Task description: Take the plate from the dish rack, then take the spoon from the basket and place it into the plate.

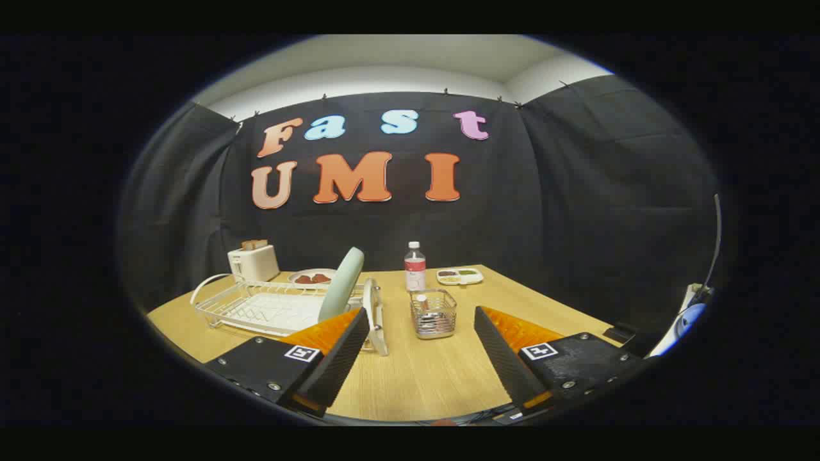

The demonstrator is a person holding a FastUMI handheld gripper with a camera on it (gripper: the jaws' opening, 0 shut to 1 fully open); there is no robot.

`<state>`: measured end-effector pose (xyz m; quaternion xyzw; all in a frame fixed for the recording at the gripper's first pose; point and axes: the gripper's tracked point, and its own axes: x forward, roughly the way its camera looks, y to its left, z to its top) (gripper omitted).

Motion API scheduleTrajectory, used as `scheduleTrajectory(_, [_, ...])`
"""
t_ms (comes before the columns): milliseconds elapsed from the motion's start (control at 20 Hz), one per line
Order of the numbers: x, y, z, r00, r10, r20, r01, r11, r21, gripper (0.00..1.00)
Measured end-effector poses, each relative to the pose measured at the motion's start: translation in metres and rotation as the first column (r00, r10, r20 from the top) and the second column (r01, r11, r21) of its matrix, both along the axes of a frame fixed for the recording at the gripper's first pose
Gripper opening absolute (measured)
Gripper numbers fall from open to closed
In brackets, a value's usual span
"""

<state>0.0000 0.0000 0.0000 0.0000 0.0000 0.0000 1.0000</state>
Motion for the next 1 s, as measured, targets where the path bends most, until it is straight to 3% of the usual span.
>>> scheduleTrajectory(750, [0.002,-0.007,0.006,0.999,-0.024,0.021,0.024,1.000,-0.016,0.98])
scheduleTrajectory(1000, [0.012,0.008,0.020,0.999,0.017,0.027,-0.017,1.000,0.001,0.98])
